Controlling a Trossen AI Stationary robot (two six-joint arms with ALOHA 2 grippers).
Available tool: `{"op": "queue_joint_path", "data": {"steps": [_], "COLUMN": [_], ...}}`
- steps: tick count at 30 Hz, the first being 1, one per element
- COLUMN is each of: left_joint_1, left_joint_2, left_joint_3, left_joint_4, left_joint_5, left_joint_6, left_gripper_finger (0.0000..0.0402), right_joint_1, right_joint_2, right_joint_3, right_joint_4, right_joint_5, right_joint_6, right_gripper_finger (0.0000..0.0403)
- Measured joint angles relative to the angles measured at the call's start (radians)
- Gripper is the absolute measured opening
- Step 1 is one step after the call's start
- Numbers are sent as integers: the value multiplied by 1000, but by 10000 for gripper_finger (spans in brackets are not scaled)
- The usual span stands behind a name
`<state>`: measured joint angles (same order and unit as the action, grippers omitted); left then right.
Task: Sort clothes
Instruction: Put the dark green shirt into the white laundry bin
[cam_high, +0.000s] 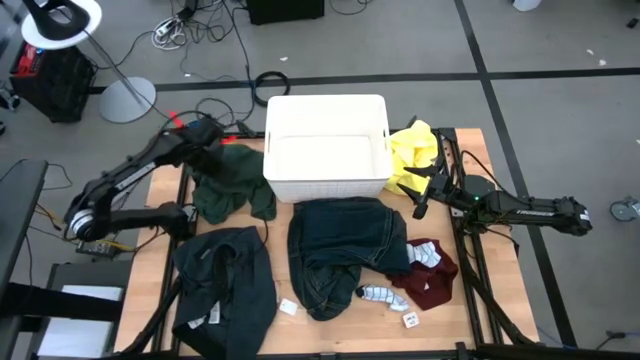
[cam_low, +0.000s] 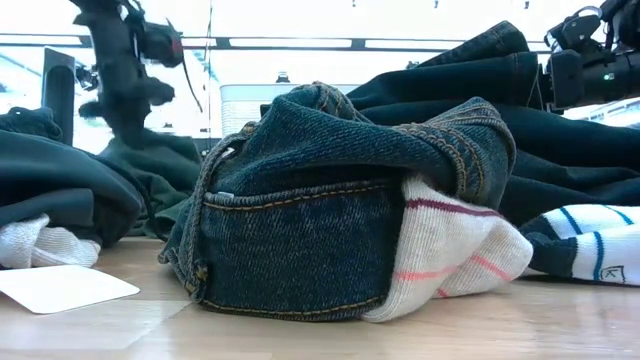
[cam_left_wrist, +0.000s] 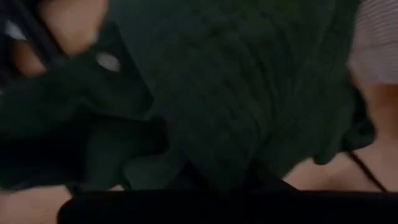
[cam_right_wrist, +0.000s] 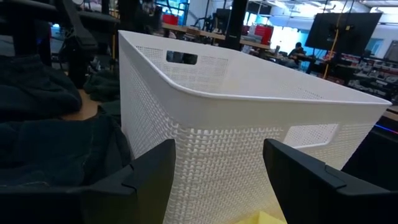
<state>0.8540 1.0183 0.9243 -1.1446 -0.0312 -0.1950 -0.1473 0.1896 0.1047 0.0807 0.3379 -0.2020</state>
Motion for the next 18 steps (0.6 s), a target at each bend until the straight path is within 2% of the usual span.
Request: {"op": "queue_joint_path", "data": {"steps": [6, 18], "left_joint_1": [0, 0], "left_joint_2": [-72, -97], "left_joint_3": [153, 459], "left_joint_4": [-89, -265], "left_joint_5": [-2, -23], "left_joint_6": [-19, -19], "left_gripper_finger": [6, 6], "right_joint_1": [0, 0], "right_joint_2": [0, 0], "right_joint_3": [0, 0], "right_joint_4": [0, 0], "right_joint_5": [0, 0], "right_joint_6": [0, 0], "right_gripper_finger": [245, 245]}}
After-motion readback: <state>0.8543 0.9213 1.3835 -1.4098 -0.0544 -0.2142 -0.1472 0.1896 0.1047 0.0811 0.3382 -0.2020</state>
